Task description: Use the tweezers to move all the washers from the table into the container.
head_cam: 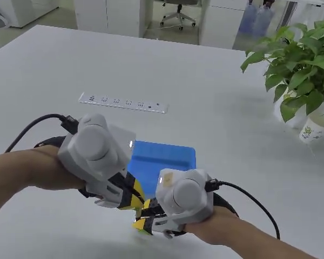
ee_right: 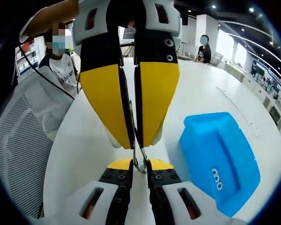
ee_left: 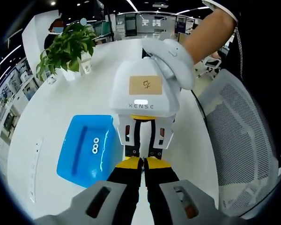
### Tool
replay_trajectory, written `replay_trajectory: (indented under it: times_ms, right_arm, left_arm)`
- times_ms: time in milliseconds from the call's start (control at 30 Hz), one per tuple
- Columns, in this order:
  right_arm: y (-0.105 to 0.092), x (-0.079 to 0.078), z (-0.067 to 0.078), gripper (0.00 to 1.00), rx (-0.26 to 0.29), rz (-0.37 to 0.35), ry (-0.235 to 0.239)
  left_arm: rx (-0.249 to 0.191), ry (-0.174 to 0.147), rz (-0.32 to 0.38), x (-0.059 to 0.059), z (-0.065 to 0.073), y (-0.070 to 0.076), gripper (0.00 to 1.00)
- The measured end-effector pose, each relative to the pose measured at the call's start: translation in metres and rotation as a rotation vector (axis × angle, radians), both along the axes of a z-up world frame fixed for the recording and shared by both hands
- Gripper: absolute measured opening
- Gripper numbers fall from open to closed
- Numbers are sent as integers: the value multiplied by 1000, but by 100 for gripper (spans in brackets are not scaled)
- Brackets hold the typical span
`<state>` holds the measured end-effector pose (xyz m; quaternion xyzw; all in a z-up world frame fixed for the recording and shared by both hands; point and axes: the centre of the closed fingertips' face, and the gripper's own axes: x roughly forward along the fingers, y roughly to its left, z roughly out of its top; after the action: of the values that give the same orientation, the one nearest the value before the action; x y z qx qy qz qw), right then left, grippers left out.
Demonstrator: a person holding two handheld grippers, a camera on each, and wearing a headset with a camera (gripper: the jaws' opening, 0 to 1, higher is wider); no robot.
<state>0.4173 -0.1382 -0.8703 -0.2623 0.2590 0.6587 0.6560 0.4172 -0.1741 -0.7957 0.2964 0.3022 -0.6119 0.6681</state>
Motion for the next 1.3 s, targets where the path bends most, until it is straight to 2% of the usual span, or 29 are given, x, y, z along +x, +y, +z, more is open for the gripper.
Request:
replay_trajectory:
  times_ms: [733,1100,1300]
  right_arm:
    - [0,-5,2,11,-6,14,18]
    - [-1,-4,20,11,4,8,4]
    - [0,-1,31,11,7,5,-10]
  left_arm:
    - [5,8,7,-2,3,2,6]
    - [-12,6,9,-1,20,1,6]
    - [5,-6,-7,1,31,2,6]
